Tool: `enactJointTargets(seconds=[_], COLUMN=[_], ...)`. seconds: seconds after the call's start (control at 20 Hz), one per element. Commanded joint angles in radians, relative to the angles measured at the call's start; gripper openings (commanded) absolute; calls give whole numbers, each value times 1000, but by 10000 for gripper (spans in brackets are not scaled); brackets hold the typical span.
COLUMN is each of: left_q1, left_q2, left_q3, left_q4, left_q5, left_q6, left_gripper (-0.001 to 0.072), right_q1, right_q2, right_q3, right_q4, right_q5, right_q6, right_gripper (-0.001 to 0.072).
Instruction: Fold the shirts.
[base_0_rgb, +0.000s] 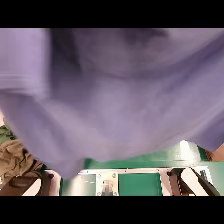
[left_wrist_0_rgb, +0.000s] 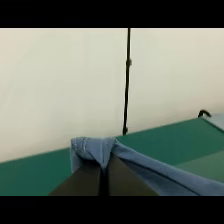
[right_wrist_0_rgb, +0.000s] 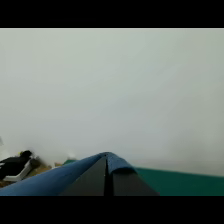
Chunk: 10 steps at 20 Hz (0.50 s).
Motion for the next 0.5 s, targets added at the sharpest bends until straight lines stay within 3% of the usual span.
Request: enactJointTargets(seconds=[0.0, 0.2, 0.45], left_q1=[0, 0, 0], left_q2=[-99, -374, -808], left_q3=[-226, -443, -400], left_q4=[14, -76, -338], left_q5=[23, 228, 412], left_q6=[-12, 47, 195], left_gripper=[22, 22, 22], right_q1=[212, 341, 335], right_q2=[-20, -195, -661], right_q3=[-296, -632, -518], right_q4=[-249, -323, -309], right_q5=[-131, -428, -475], right_q6=[-42, -89, -68], right_gripper=[15, 15, 15])
